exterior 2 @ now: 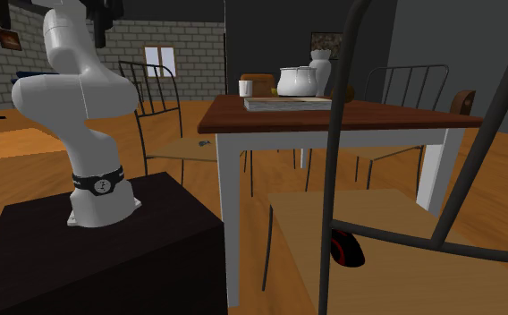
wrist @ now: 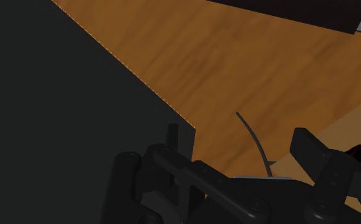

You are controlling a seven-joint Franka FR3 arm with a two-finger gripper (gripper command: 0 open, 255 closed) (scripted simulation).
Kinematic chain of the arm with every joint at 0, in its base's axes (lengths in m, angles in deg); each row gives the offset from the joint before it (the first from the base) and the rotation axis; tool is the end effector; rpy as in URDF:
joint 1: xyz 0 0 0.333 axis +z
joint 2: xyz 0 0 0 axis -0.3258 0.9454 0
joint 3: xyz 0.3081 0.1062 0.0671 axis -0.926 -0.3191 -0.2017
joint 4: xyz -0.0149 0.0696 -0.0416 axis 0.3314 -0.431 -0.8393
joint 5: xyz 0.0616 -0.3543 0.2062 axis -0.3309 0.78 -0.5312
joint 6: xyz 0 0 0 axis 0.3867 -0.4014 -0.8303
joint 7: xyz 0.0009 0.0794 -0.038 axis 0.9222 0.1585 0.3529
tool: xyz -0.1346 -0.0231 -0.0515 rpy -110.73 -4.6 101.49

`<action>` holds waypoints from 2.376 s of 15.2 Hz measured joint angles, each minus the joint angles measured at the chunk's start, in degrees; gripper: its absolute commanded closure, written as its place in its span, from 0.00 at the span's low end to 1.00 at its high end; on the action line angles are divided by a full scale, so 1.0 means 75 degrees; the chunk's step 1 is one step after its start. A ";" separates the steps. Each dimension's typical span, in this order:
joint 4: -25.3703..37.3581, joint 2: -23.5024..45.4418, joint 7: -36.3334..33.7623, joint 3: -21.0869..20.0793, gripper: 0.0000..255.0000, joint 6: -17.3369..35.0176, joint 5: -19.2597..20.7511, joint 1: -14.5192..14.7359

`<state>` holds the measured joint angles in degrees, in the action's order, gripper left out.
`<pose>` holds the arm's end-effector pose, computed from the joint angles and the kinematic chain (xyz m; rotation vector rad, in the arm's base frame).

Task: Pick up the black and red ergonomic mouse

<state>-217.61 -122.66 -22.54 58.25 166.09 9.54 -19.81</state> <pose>0.3367 -0.0134 0.5543 3.0090 0.2664 0.1151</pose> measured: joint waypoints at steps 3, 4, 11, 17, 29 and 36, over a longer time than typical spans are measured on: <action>-0.0158 0.0003 -0.0275 -0.0156 0.00 0.0133 -0.0109 0.0019; -0.0324 0.0002 -0.0501 -0.0293 0.00 0.0273 -0.0200 0.0044; -0.0925 0.0696 -0.2248 -0.1356 0.00 0.1439 -0.0859 0.0201; -0.0932 0.1765 -0.3833 -0.2354 0.00 0.2456 -0.1273 0.0268; 0.0226 0.5105 -0.7394 -0.4111 0.00 0.4375 -0.0464 -0.0069; 0.1774 0.7548 -0.9815 -0.4235 0.00 0.4765 0.1175 0.0301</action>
<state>-204.31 -66.05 -96.15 26.49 201.83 18.35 -17.55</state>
